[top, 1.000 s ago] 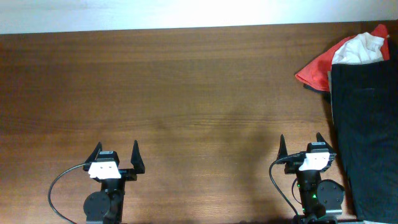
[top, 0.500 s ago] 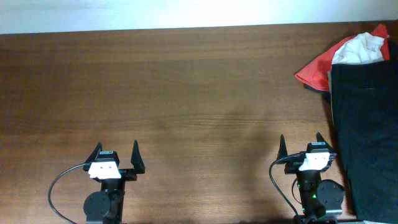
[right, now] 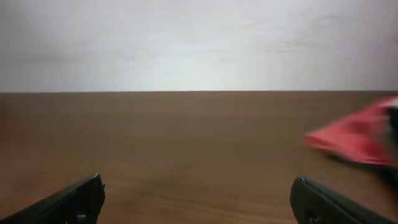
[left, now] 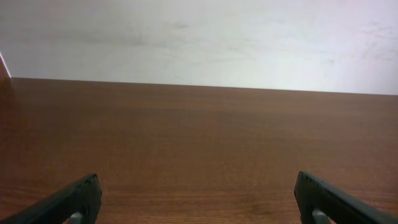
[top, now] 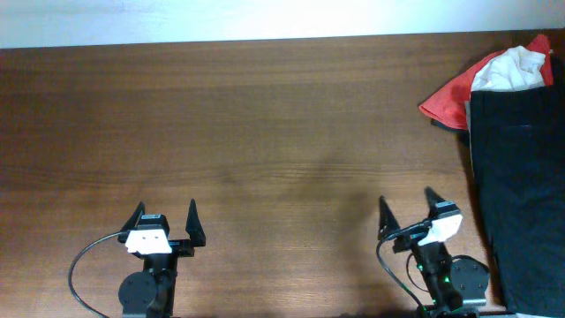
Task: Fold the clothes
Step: 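Reach the right gripper to the black trousers on the clothes pile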
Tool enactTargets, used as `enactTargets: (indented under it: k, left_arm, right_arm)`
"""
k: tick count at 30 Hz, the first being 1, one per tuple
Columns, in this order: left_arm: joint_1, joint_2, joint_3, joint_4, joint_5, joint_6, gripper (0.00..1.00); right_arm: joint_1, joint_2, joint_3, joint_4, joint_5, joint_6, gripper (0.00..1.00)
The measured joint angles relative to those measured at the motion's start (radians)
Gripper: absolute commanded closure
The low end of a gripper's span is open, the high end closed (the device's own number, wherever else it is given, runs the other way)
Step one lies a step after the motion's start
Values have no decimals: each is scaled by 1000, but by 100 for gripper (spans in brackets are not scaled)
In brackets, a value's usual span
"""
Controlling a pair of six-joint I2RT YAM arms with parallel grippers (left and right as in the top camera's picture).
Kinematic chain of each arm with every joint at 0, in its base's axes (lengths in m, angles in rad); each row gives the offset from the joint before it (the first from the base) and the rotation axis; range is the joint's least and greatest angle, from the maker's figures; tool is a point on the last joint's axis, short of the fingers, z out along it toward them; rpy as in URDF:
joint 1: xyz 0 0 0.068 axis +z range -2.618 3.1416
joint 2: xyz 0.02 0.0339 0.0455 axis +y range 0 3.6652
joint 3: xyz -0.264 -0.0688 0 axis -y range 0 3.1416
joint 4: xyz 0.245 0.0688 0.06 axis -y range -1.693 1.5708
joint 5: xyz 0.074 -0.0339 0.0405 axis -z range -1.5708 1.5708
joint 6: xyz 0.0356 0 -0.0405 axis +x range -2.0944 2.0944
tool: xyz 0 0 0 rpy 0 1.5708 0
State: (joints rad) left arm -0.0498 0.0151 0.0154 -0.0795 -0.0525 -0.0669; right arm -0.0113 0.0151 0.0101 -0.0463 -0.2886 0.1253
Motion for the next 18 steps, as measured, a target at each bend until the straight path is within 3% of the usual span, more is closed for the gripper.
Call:
enactTargets:
  k: [4,9,18]
  left_arm:
    - [0,0,0,0,0,0,1]
    - [0,0,0,0,0,0,1]
    - [0,1,0,0,0,0,1]
  right_arm:
    - [0,0,0,39,-130,126,1]
    - [0,1,2,301,-219,306,1]
    - [0,31,108,332,-71,237,1]
